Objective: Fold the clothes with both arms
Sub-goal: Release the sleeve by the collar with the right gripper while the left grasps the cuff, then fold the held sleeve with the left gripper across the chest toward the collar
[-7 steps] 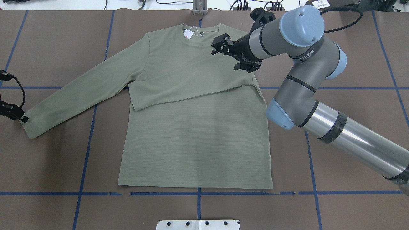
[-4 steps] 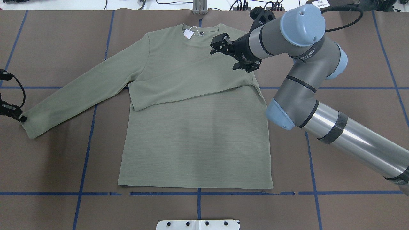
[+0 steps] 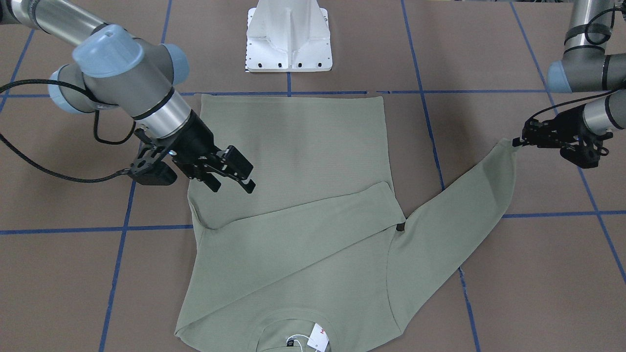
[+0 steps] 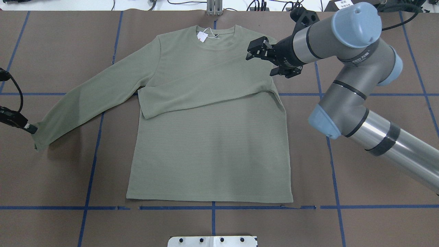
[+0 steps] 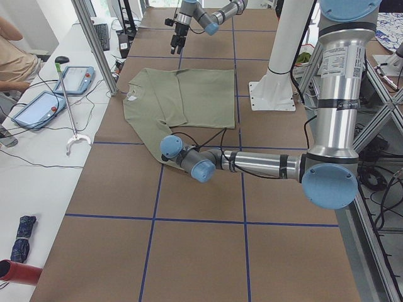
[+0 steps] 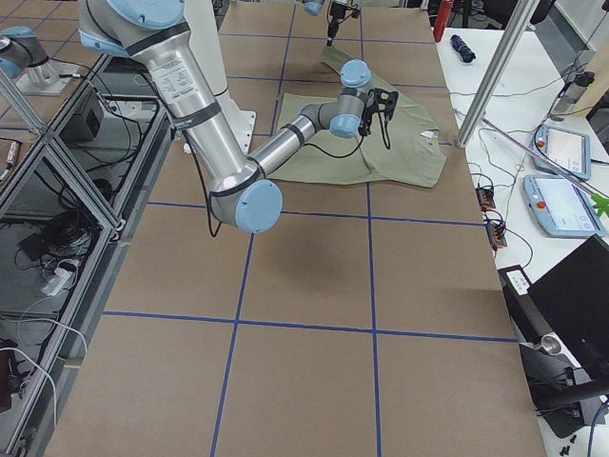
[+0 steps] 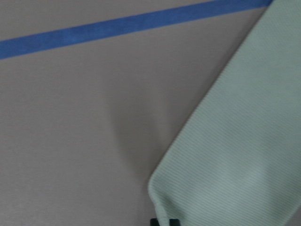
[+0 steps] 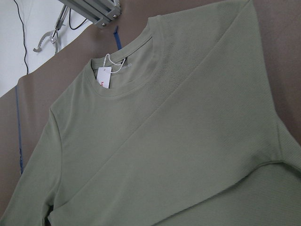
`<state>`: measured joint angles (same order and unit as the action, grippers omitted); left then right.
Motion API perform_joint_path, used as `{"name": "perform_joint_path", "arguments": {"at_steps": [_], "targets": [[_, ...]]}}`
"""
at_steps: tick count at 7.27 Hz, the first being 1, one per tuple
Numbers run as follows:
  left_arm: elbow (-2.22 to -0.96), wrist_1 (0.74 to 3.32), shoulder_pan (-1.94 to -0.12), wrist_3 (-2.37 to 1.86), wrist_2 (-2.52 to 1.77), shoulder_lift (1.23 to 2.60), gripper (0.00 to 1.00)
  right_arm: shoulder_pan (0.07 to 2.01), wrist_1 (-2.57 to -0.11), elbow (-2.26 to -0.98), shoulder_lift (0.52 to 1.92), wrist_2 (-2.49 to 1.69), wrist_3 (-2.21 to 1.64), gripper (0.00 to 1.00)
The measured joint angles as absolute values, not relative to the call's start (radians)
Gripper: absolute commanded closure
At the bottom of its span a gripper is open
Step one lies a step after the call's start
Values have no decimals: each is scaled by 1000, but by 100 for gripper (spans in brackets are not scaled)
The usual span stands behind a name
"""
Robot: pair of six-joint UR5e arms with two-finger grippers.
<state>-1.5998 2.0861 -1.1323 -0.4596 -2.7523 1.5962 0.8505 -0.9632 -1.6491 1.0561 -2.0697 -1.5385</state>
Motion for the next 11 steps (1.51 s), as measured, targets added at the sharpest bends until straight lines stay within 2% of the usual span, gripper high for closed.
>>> {"name": "perform_joint_path", "arguments": {"at_steps": [2,5,7,9,10,11], "targets": [[-1687,2089,-1129,-790,-2781,1756,100,1000,-966,-1660,1188,-2217,-1363,0],[-1609,2095,-1041,-1199,-2606,2152,100,1196,-968,-1638,1339,-2332,-1122,0],[-1400,2239,-882,-1395,-2276,2399,100,1250,-967,-1616,1388,-2351,-1038,0],[-1098,2451,-696,-1527,-1956,2619,100,1258,-963,-1600,1405,-2347,-1011,0],[-994,2499,-631,-1546,-1855,2688,84,1258,-961,-1596,1409,-2346,-1009,0],[-949,2518,-594,-1551,-1805,2718,22,1258,-959,-1595,1410,-2345,-1009,0]]}}
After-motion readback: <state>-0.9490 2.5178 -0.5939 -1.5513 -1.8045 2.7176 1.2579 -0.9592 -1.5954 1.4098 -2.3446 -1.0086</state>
